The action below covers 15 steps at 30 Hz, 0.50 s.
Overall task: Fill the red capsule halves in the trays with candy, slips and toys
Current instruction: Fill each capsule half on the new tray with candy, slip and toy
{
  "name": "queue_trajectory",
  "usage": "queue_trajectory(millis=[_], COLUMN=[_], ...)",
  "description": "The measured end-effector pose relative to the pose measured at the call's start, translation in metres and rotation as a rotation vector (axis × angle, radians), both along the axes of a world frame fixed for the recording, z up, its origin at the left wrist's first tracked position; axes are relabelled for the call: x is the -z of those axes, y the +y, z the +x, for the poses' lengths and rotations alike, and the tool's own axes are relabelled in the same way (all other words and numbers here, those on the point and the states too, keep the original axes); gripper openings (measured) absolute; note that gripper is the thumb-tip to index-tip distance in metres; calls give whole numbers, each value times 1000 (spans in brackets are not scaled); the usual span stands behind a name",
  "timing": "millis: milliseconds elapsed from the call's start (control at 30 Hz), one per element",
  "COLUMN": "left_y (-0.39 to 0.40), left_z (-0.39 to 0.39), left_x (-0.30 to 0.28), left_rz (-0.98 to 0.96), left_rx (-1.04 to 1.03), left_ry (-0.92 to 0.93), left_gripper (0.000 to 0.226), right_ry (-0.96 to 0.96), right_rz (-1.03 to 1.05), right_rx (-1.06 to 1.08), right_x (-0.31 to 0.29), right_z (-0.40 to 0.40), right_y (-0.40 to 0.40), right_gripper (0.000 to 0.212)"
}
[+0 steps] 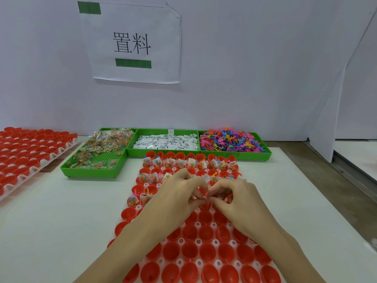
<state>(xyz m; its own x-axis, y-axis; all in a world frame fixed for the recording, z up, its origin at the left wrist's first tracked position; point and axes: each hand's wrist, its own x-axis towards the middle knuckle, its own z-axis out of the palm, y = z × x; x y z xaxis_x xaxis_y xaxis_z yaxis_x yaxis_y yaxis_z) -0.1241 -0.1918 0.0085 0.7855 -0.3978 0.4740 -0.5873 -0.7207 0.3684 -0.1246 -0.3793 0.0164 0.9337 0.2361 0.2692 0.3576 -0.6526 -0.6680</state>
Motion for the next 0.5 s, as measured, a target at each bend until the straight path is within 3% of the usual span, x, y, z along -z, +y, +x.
queue_trajectory(millis=[300,500], left_y=[12,21], left_z=[5,3], left_x=[-7,-11], left_rz=[-14,-3], left_rx=[-33,-90], left_ry=[-33,-19], left_gripper=[23,8], right_ry=[-50,-70], right_rz=[39,83], right_rx=[4,38], right_x=[0,-1], right_z=[1,5], right_y=[-2,-8], right_gripper=[15,17])
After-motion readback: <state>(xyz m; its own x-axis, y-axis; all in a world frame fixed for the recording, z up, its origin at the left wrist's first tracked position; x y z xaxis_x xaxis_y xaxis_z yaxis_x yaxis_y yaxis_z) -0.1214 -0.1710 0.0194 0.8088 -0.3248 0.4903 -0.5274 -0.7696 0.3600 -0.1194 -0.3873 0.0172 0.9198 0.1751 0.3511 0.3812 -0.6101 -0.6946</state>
